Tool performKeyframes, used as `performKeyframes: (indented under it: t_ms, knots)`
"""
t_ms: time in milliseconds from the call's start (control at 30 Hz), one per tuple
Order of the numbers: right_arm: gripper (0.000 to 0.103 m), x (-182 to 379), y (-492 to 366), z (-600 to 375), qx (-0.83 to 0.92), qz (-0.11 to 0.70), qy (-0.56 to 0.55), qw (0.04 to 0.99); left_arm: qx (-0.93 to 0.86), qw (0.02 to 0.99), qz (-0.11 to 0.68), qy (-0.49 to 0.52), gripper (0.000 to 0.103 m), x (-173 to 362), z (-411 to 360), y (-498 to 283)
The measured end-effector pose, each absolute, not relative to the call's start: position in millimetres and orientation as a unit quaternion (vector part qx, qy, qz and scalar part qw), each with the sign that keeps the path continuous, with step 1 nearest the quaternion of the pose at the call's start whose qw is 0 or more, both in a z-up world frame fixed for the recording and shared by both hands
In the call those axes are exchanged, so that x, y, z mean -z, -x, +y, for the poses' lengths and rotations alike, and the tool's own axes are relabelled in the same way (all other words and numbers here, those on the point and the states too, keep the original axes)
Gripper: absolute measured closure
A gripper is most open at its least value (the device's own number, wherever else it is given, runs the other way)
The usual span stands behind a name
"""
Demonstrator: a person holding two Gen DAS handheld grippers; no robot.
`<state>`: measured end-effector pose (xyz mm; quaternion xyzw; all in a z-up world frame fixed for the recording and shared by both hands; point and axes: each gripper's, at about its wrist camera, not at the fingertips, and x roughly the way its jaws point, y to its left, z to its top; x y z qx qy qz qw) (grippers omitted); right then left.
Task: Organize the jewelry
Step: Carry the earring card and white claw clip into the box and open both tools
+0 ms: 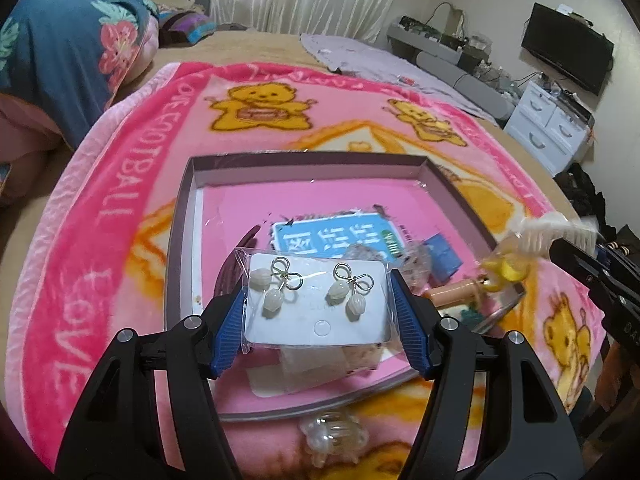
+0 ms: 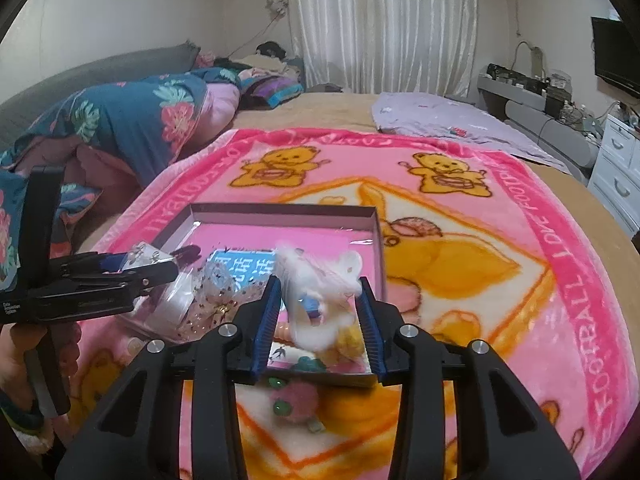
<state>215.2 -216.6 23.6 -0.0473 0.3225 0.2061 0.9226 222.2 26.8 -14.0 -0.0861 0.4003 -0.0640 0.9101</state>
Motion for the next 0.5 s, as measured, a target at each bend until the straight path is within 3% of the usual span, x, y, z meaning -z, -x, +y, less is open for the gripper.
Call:
performKeyframes:
  t_ms: [500]
  knots:
    - [0.067,16.4,-231.8,-172.4,-0.229,0.364,0.076,0.900,0.052,0.904,0.416,0.088,0.045,30.0,35.9,-230.6]
